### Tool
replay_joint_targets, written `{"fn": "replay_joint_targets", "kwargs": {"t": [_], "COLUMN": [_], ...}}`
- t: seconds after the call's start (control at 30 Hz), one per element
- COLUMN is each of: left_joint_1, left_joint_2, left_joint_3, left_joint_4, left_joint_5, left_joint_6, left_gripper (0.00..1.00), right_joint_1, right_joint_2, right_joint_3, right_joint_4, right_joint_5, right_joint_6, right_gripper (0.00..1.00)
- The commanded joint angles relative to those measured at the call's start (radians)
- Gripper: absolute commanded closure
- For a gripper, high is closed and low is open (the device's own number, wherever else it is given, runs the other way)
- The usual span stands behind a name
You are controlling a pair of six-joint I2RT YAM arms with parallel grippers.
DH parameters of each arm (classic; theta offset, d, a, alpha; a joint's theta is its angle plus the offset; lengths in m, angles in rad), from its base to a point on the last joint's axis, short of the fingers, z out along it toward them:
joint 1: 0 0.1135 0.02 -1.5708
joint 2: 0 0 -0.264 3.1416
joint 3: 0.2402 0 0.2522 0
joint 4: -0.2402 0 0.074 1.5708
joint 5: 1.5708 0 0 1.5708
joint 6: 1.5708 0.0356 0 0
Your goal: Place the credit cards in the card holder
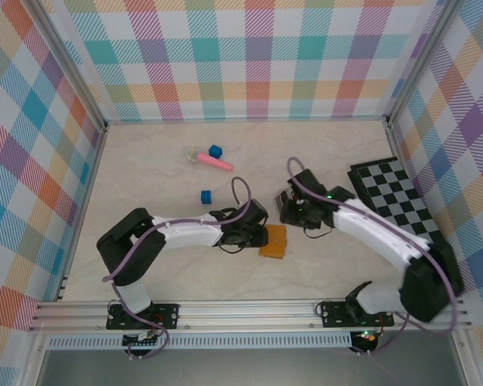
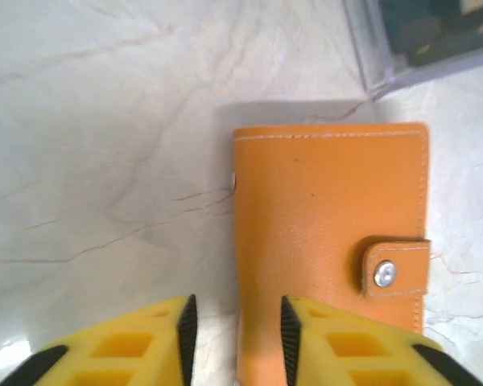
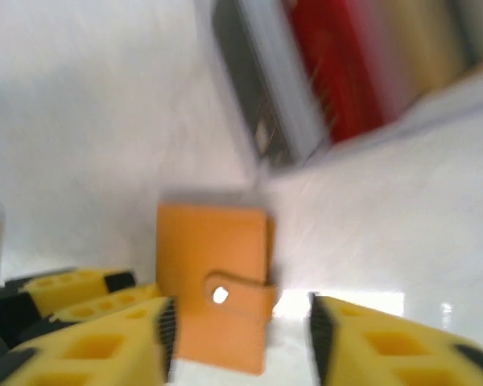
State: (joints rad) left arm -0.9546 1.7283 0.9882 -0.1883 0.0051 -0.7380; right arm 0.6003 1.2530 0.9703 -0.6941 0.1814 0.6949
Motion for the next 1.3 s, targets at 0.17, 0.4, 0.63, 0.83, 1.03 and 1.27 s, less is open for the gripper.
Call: {"fn": "replay_joint_targets", "kwargs": {"t": [0.17,0.4,0.63,0.83,1.03,1.27], "left_joint_1": [0.066,0.314,0.583,0.777,0.855,0.873], "left_joint_2": [-0.222,-0.383,-0.526,-0.535,-0.491,-0.352], "left_joint_3": [-0.073,-0.183,-0.278,-0.317,-0.385,-0.511], "left_joint_4": [-0.052,-0.08,-0.036,0.032,0.239,0.662], "left_joint_5": [-0.205,-0.3,-0.501,-0.507,-0.521,-0.448], "left_joint_6": [0.089,0.183,0.341,0.358,0.439,0.604], "left_gripper": [0.39,0.12,0.0,0.0,0.0,0.0], "right_joint_1": [-0.27,-0.45,-0.488,-0.57,-0.574,-0.574], "right_joint_2": [-0.25,-0.11,0.086,0.159,0.271,0.272], "right_joint_3": [-0.329,-0.528,-0.512,-0.511,-0.566,-0.565], "right_joint_4": [0.357,0.848,1.157,1.298,1.517,1.515], "right_joint_5": [0.428,0.13,0.087,-0.024,-0.102,-0.097], "right_joint_6": [-0.387,-0.575,-0.683,-0.644,-0.669,-0.667], "right_gripper": [0.26,0.23,0.19,0.16,0.12,0.0]}}
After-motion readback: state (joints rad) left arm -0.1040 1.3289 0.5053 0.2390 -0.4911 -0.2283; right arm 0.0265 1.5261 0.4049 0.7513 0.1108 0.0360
